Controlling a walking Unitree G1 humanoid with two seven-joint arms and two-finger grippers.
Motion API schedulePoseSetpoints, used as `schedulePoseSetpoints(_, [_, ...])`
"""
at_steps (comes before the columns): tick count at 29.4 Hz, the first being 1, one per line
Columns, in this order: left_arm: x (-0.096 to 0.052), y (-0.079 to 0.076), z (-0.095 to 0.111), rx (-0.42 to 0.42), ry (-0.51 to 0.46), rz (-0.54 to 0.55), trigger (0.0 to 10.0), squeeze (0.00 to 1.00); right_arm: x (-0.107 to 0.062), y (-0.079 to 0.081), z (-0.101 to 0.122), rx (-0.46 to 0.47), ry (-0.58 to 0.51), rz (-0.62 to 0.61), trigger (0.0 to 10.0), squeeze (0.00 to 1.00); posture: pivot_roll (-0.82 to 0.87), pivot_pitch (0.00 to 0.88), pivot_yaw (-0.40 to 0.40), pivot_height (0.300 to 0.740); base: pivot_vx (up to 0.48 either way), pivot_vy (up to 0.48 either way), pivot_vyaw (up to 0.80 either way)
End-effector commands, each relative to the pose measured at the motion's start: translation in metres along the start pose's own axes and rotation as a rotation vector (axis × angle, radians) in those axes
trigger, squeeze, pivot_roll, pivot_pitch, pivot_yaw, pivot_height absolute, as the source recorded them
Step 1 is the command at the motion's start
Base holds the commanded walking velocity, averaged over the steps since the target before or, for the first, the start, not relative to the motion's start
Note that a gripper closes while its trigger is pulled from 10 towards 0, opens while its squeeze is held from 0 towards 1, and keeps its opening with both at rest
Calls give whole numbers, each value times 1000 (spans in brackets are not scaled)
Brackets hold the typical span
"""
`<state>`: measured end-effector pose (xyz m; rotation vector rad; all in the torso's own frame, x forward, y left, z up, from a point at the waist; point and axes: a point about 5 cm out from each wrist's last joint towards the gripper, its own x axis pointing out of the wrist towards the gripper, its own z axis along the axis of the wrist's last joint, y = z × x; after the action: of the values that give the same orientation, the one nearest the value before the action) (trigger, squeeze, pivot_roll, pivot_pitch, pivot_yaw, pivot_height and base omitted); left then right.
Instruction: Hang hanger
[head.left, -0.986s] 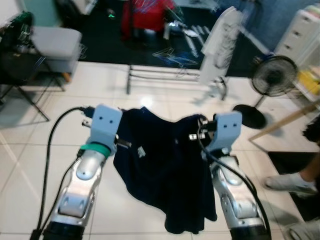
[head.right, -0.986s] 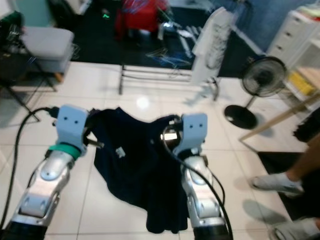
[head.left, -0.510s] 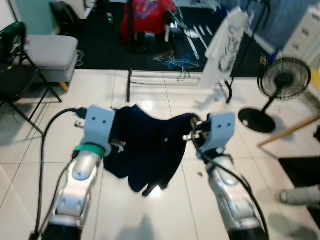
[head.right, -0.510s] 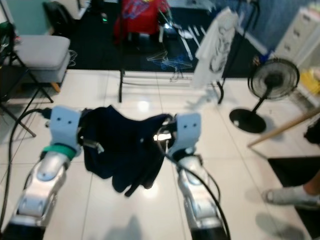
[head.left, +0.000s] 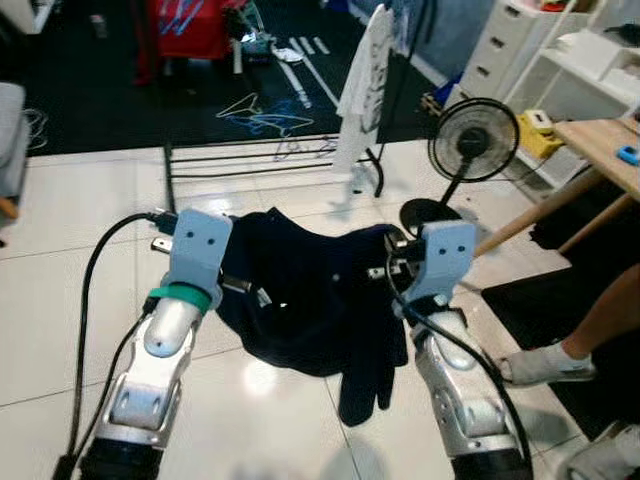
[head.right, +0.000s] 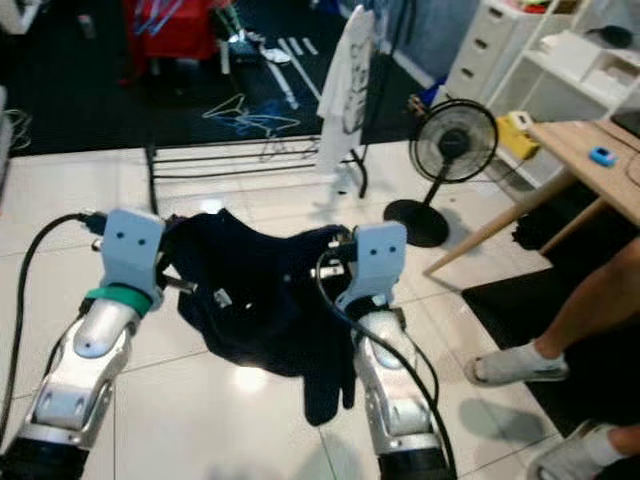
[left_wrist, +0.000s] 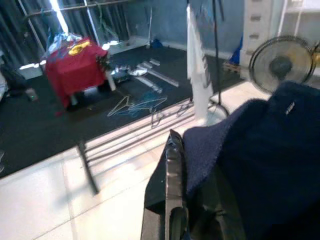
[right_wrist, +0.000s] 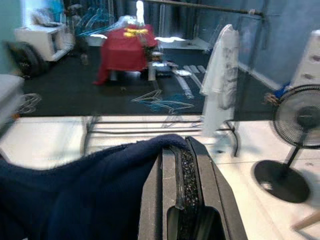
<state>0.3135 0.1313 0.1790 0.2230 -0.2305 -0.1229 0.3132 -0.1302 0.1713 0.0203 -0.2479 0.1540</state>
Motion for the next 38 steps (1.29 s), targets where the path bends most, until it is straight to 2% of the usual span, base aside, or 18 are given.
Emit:
schedulePoseSetpoints(1, [-2,6,-1,19,2,19,10000,0,2,2,7,0,-39,4,10000,0,14,21,8,740,461,0,0])
schedulePoseSetpoints(17, [-1,8,0,30,-6,11,10000,0,3,4,8,14,-52,-1,10000,0,26,16,17,740,460,0,0])
schedulePoseSetpoints(38, [-3,6,0,30,-5,2,10000,0,4,-5,9,3,-56,-30,10000,0,29,27,21,740,460,0,0])
